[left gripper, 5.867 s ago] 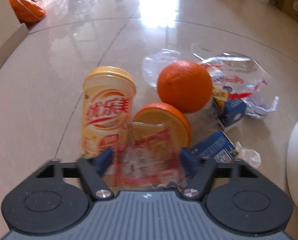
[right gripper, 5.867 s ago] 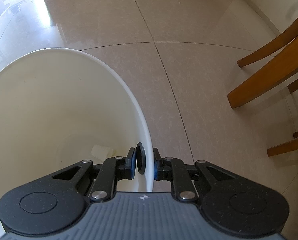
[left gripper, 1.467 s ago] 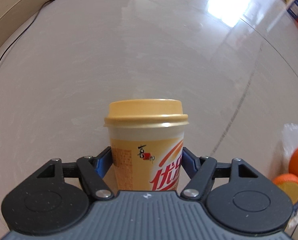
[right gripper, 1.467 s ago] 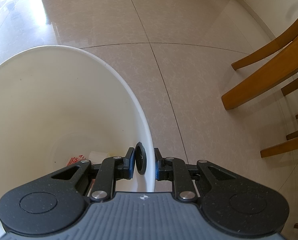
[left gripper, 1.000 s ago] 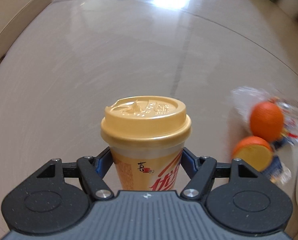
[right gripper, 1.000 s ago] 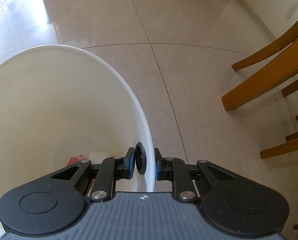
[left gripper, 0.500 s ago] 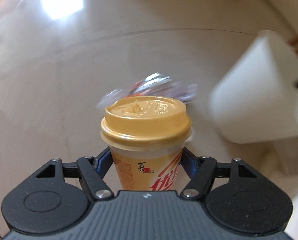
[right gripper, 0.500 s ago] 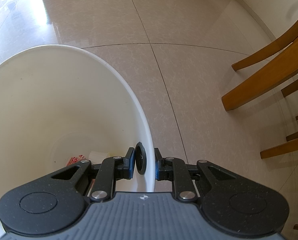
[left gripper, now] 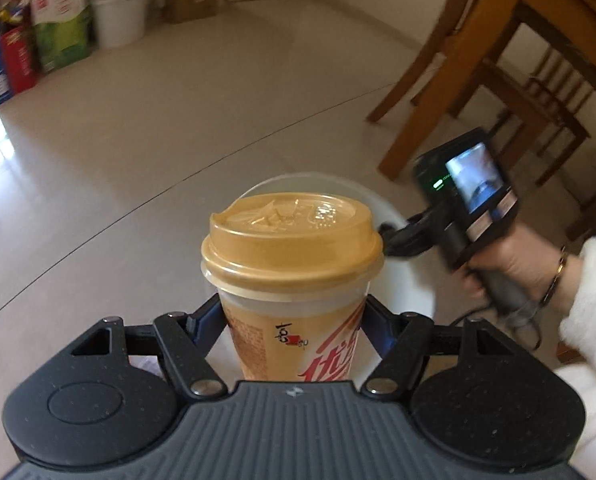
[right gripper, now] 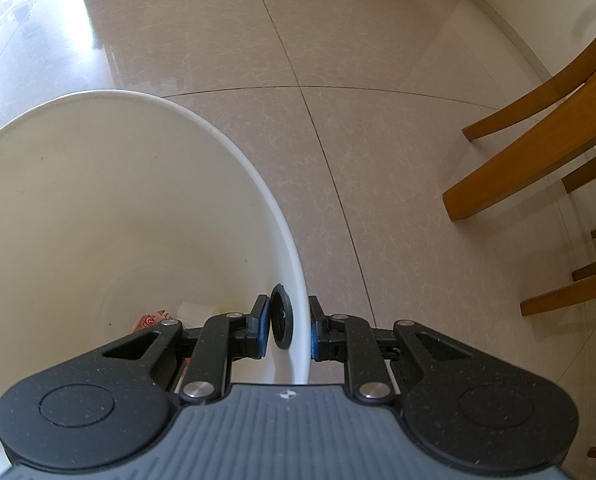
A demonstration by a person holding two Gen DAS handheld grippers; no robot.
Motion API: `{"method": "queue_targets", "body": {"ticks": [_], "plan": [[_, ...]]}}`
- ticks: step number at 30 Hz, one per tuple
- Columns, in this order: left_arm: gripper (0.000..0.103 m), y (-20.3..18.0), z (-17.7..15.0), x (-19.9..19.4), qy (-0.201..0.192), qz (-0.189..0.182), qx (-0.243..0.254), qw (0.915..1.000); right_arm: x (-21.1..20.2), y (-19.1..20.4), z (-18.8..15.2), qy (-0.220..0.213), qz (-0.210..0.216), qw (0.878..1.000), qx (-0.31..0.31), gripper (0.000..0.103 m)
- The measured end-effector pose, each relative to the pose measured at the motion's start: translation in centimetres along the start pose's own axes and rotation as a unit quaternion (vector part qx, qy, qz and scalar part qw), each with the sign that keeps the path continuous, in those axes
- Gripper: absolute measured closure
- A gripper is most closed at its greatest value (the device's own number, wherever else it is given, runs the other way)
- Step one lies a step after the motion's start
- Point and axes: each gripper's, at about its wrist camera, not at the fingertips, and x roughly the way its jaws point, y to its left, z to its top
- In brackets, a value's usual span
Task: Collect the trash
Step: 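Carry the milk-tea cup over the bin and release it with the left gripper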
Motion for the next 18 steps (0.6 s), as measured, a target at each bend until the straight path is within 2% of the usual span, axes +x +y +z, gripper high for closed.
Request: {"method": "queue_targets", "body": {"ticks": [4,12,16,18], "plan": [[0.032,-1.7,1.4,2.5,0.002,-0.009,-0.004,0.9999,0.0,0.0,0.0,0.0,0.001,1.0,0.001,0.082],[0.032,-1.7,1.4,6.3,0.033,-0.025,-0.039,0.9984,0.0,-0.2,-0.1,-0.001,0.003,1.0,0.0,0.082],[0.016,-1.7,1.5,6.7,0.029,-0.027,-0.052,0.9979,0.0,-0.2,-0.2,-0.001,0.004,1.0,0.0,0.082],[0.013,-2.0,1.5,6.4,0.014,-0.018,-0.042,0.9989,0.0,-0.2,-0.1,-0.001,0.004,1.0,0.0,0.082]]}}
